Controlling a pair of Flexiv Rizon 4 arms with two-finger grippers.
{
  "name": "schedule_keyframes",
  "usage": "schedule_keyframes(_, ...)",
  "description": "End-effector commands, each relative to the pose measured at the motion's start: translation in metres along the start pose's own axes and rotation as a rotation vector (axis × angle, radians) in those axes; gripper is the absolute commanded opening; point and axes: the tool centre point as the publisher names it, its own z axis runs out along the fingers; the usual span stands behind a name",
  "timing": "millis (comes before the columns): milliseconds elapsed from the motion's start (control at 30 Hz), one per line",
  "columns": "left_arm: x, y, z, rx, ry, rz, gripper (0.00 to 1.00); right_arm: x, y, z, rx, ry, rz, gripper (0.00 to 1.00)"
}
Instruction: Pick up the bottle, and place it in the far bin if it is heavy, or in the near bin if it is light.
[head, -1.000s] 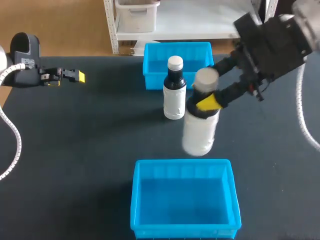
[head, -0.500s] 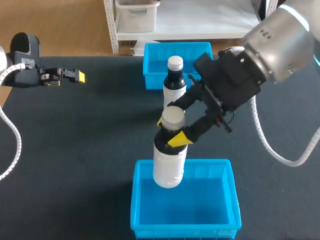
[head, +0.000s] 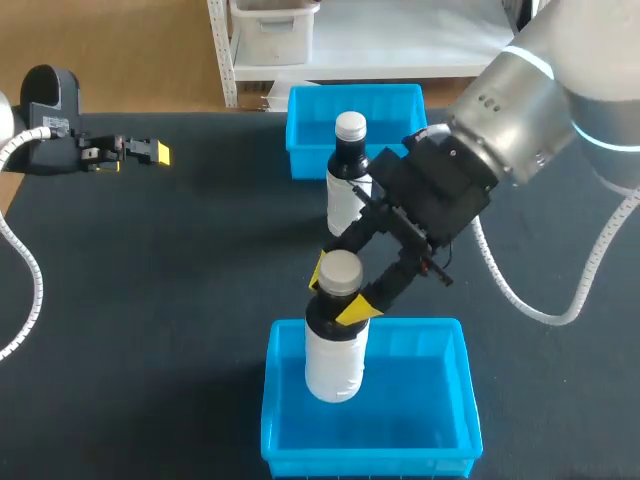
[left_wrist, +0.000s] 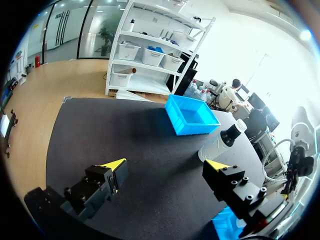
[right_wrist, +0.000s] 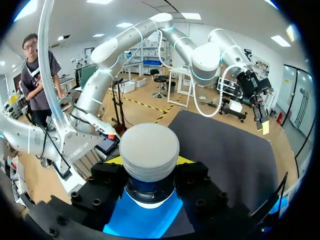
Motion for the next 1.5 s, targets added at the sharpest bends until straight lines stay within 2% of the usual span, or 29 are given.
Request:
schedule_keyframes(33,0.0,0.0,0.0,0.0,0.0,0.0,1.0,0.007,-0.008,0.008,-0.052,-0.003,-0.01,0.0)
schedule_keyframes(467,0.0,0.0,0.0,0.0,0.0,0.0,1.0,0.023,-0.01,0.029,-0.148,0.03,-0.092,0.0)
schedule_keyframes(1100,0.0,0.0,0.0,0.0,0.0,0.0,1.0,0.039,-0.02,0.036,-0.156,0.061,-0.083,0.01)
schedule_keyframes(1133,0.0,0.0,0.0,0.0,0.0,0.0,1.0,0.039,-0.02,0.036,-0.156,0.063,-0.081,0.07)
schedule_keyframes(1233,0.0,0.0,0.0,0.0,0.0,0.0,1.0,0.04,-0.02,0.036,-0.156,0.067,-0.076,0.41)
schedule_keyframes(1300,0.0,0.0,0.0,0.0,0.0,0.0,1.0,0.041,-0.02,0.036,-0.158,0.07,-0.071,0.49)
schedule_keyframes(1333,0.0,0.0,0.0,0.0,0.0,0.0,1.0,0.042,-0.02,0.036,-0.159,0.071,-0.07,0.68)
schedule_keyframes(1400,0.0,0.0,0.0,0.0,0.0,0.0,1.0,0.042,-0.02,0.036,-0.161,0.075,-0.065,0.94)
schedule_keyframes(1433,0.0,0.0,0.0,0.0,0.0,0.0,1.0,0.043,-0.02,0.036,-0.161,0.079,-0.061,1.0)
schedule_keyframes(1500,0.0,0.0,0.0,0.0,0.0,0.0,1.0,0.044,-0.02,0.035,-0.158,0.085,-0.047,1.0)
